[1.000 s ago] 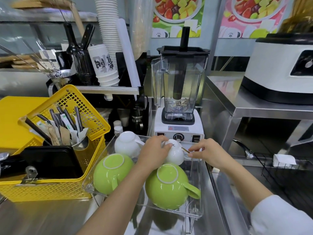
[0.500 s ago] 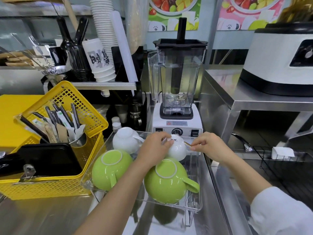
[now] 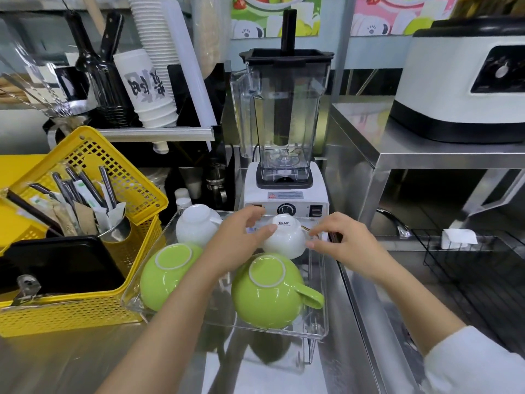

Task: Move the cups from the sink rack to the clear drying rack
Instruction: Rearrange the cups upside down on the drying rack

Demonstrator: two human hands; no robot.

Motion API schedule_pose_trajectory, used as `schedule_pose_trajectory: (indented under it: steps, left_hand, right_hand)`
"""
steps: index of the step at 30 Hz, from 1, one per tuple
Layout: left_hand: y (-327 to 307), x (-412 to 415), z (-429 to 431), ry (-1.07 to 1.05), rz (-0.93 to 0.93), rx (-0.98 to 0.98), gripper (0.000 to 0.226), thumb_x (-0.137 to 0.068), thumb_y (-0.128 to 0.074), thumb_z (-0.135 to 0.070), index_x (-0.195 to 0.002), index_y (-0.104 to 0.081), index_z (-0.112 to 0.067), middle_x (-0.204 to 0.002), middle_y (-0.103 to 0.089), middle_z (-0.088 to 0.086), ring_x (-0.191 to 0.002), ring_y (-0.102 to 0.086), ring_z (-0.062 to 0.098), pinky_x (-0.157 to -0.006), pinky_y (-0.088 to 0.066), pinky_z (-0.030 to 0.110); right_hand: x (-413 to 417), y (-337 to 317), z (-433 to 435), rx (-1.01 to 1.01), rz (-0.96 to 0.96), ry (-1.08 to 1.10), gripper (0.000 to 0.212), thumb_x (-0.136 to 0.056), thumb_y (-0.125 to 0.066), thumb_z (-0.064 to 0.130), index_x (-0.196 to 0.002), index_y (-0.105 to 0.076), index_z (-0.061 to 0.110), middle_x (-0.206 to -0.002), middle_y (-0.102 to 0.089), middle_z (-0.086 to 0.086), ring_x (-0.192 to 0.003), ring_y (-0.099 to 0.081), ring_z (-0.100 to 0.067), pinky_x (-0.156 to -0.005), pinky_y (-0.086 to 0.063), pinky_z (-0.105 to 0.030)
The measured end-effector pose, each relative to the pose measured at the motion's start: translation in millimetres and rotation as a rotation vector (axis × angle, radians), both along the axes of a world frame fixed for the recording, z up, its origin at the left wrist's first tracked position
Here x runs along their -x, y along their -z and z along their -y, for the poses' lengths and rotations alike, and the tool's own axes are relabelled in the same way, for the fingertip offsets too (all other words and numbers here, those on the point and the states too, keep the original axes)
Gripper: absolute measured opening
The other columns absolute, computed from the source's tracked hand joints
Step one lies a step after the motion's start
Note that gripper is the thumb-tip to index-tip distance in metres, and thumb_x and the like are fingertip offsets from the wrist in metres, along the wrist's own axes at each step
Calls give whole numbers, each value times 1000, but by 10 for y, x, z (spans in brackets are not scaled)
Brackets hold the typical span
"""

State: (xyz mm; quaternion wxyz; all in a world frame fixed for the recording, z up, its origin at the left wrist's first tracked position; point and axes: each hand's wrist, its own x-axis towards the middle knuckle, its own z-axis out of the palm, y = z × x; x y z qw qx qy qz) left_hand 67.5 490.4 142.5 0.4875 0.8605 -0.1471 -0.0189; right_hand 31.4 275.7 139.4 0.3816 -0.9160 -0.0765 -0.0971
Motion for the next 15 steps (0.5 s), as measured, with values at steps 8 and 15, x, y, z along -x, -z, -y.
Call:
schedule_pose_trajectory:
  steps: [8, 15]
  left_hand:
    - [46, 270, -158, 237, -151, -199, 63, -57, -66, -61, -113, -56, -34, -117, -61, -12, -108, -57, 6, -100, -44, 37]
    - [22, 359, -133, 181, -64, -293, 59, -63, -59, -61, -114, -56, -32, -112, -60, -13, -103, -56, 7, -95, -45, 37]
  right_hand:
    - [314, -48, -94, 407, -100, -339, 41, -60, -74, 56, -88, -68, 27, -98, -55, 15, -106, -40, -5, -96, -14, -28]
    - [318, -70, -142, 522, -126, -358, 36, -72, -71, 44, -100, -64, 22, -110, -57, 9, -114, -41, -4, -100, -10, -27]
